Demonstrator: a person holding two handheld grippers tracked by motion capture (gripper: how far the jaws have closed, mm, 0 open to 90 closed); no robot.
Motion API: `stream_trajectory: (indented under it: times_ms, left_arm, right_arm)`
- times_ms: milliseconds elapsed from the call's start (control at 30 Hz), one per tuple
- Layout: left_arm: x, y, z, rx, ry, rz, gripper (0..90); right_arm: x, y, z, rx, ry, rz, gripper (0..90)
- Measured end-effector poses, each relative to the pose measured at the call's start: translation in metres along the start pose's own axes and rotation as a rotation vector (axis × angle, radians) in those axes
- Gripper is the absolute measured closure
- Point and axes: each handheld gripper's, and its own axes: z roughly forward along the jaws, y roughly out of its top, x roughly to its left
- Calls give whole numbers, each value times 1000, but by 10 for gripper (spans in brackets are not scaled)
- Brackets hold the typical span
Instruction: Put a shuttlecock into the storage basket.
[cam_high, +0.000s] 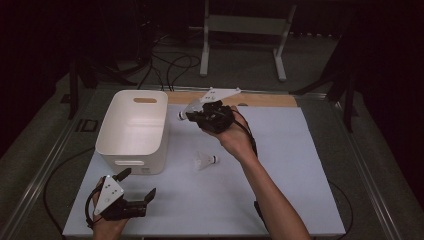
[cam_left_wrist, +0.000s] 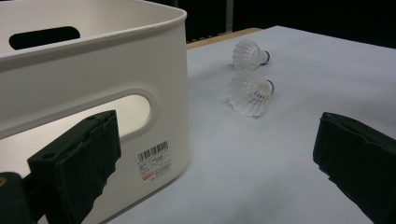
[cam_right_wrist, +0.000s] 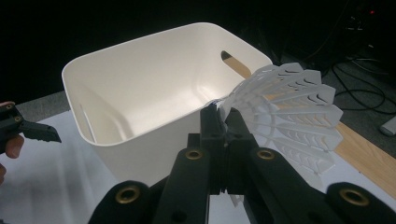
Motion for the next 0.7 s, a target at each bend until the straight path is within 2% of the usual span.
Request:
stream_trajectory:
  times_ms: [233, 700]
  left_arm:
    - [0, 0, 0, 2, 2, 1, 13]
    - [0, 0, 0, 0, 1, 0, 13]
  right_arm:
    - [0, 3, 2, -12, 14, 21, 896]
    - [7, 10, 9, -16, 25, 7, 896]
